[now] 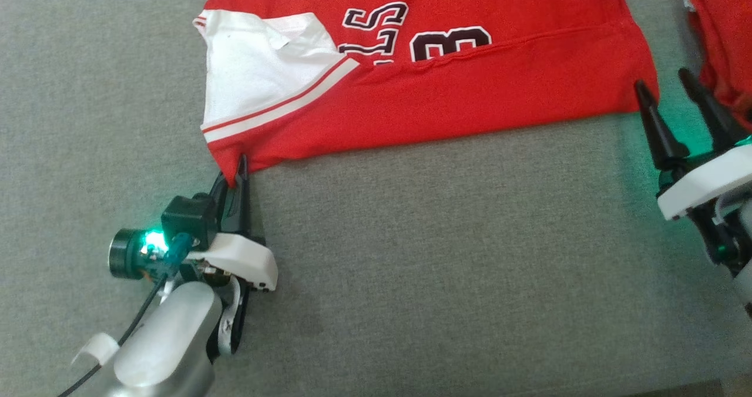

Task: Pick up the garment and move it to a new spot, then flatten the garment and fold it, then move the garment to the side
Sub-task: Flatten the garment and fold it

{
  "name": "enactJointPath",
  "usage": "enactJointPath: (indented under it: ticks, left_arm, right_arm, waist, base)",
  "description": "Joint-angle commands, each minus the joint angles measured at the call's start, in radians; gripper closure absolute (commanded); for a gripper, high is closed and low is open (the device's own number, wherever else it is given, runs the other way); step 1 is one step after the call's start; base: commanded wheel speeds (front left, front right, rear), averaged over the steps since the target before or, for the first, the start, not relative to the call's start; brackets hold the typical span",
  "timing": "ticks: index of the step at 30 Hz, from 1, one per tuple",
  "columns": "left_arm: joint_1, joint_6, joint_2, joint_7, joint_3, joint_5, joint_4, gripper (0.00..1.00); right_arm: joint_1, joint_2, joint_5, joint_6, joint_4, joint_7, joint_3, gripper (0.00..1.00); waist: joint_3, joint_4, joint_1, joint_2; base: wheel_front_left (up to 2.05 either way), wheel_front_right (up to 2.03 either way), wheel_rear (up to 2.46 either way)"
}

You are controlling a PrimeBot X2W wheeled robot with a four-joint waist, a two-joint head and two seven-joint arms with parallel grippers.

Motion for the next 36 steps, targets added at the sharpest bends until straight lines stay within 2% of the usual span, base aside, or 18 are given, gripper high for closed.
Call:
enactJointPath:
  ticks: [1,12,13,14,15,19,28,36]
  left_arm:
    - [0.014,0.006,0.028,-0.007,0.03,0.005,-0.018,1.0]
    - [0.003,-0.001,0.057,-0.015,0.03,0.01,-0.066,1.0]
    - [0.001,-0.003,0.058,-0.015,0.029,0.01,-0.067,1.0]
    - [0.0,-0.004,0.06,-0.014,0.027,0.01,-0.068,1.0]
    - [-0.001,-0.006,0.061,-0.013,0.026,0.01,-0.069,1.0]
    - [-0.001,-0.008,0.069,-0.011,0.023,0.012,-0.072,1.0]
    - [0.084,-0.023,0.104,-0.003,-0.013,0.008,-0.124,1.0]
    - [0.24,0.01,0.116,-0.019,-0.047,-0.005,-0.233,1.0]
  right_arm:
    - [0.023,-0.009,0.018,-0.001,-0.003,-0.011,0.013,0.0]
    - [-0.063,0.032,0.12,-0.001,0.156,0.0,0.13,0.0]
    - [-0.068,0.032,0.13,-0.001,0.16,0.003,0.148,0.53]
    - [-0.072,0.03,0.14,-0.001,0.163,0.003,0.163,0.9]
    - [-0.076,0.026,0.148,-0.001,0.162,0.002,0.177,1.0]
    - [-0.078,0.003,0.169,-0.001,0.159,-0.001,0.213,1.0]
    - [0.001,-0.095,0.206,-0.001,0.087,-0.01,0.268,1.0]
    - [0.151,-0.17,0.212,-0.001,-0.014,-0.011,0.216,1.0]
  waist:
    - [0.001,0.004,0.0,0.0]
    - [0.006,0.019,0.0,0.0]
    - [0.005,0.02,0.0,0.0]
    - [0.004,0.022,0.0,0.0]
    - [0.002,0.022,0.0,0.0]
    - [-0.005,0.022,0.0,0.0]
    - [-0.061,0.016,0.0,0.0]
    - [-0.112,0.039,0.0,0.0]
  base:
    - [0.0,0.0,0.0]
    - [0.0,0.0,0.0]
    - [0.0,0.0,0.0]
    - [0.0,0.0,0.0]
    - [0.0,0.0,0.0]
    - [0.0,0.0,0.0]
    - [0.0,0.0,0.0]
    - [0.0,0.0,0.0]
